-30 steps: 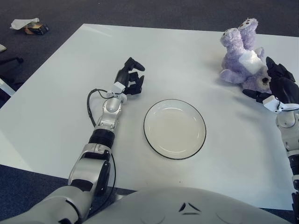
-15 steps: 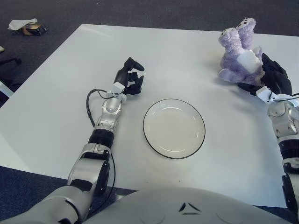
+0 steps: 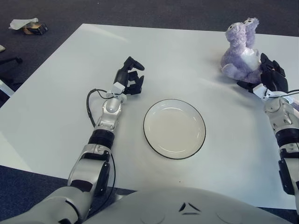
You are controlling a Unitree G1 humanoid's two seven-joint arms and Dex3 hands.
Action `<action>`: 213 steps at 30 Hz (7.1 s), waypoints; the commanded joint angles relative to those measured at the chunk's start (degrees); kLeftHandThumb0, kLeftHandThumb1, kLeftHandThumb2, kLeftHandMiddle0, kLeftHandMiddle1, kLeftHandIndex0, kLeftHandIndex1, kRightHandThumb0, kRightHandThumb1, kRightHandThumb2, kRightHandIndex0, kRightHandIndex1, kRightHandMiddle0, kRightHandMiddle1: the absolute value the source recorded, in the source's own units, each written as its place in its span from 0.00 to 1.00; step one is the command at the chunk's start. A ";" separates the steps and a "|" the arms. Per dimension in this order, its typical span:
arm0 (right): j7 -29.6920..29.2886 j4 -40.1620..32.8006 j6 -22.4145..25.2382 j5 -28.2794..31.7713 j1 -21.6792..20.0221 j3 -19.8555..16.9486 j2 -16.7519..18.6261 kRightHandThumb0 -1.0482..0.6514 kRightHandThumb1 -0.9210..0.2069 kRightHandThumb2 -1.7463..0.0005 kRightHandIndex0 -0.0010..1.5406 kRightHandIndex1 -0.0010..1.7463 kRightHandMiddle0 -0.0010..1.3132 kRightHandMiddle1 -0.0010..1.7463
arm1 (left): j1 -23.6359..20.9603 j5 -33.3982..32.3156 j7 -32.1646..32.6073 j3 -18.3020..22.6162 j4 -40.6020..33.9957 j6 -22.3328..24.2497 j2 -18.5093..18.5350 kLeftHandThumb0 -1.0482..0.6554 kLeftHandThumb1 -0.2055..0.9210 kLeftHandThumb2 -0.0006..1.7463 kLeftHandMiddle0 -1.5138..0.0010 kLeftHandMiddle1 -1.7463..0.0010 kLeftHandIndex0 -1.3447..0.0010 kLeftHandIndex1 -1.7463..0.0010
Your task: Put the doll into the plate.
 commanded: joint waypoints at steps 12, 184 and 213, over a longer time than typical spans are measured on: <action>-6.66 14.38 0.80 -4.88 -5.49 8.13 0.09 0.00 0.00 0.82 0.00 0.00 0.00 0.11 | 5.13 1.19 0.69 -0.75 1.04 -0.16 -0.19 0.38 0.71 0.55 0.36 0.00 0.70 0.00; 17.88 -16.51 5.50 17.96 -10.90 -7.18 4.62 0.92 0.65 0.16 0.46 1.00 0.71 1.00 | 4.17 -0.03 -0.03 -0.16 2.49 -0.47 -0.79 0.39 0.74 0.52 0.38 0.00 0.72 0.00; 24.18 -43.42 2.55 13.14 1.44 -4.35 4.36 0.92 0.66 0.15 0.47 1.00 0.73 1.00 | 2.97 -0.56 0.17 0.13 5.07 -1.67 -0.83 0.39 0.75 0.52 0.39 0.00 0.72 0.00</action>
